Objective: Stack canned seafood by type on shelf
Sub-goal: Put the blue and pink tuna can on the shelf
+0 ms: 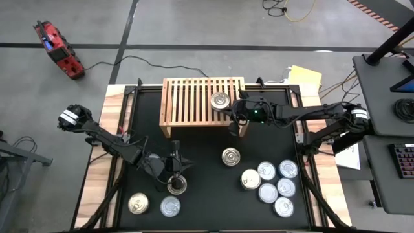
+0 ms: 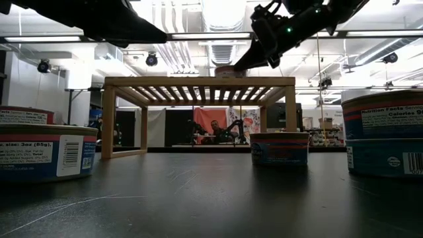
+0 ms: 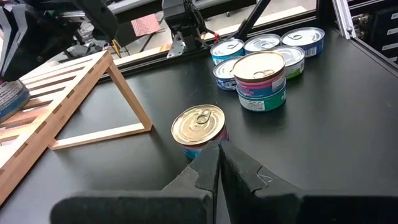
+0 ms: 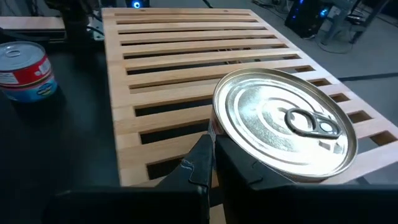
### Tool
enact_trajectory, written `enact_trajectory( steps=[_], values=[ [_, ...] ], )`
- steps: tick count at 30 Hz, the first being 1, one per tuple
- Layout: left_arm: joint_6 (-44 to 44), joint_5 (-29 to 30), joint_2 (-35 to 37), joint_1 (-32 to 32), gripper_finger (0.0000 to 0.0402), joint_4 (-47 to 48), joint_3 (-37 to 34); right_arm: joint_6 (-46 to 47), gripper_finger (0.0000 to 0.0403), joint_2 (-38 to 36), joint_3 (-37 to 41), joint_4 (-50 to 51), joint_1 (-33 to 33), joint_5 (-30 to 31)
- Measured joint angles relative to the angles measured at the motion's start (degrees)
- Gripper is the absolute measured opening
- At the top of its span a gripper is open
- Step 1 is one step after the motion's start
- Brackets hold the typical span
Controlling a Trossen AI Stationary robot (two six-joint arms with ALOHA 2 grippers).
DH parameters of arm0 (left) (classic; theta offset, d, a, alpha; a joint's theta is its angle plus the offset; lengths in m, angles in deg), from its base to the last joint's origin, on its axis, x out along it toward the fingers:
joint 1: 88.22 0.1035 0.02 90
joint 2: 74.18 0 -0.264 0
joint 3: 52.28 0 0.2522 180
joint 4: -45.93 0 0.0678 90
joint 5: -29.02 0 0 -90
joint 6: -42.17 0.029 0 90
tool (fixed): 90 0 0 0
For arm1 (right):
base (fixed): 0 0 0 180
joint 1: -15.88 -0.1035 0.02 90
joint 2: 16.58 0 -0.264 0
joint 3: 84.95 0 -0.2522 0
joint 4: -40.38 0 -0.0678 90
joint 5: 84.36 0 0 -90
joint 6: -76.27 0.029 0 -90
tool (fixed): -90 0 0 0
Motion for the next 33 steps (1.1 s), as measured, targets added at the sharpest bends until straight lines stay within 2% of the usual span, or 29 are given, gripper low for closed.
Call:
enact_trajectory(
  steps=[27, 33],
  values=[
    [0.0, -0.02, 0.0, 0.0, 0.0, 0.39, 0.0, -1.76, 0.0012, -0.26, 0.0, -2.36, 5.98, 0.33],
    [0.0, -0.02, 0.0, 0.0, 0.0, 0.4, 0.0, 2.12, 0.0012, -2.47, 0.0, -4.01, 5.98, 1.44]
  ],
)
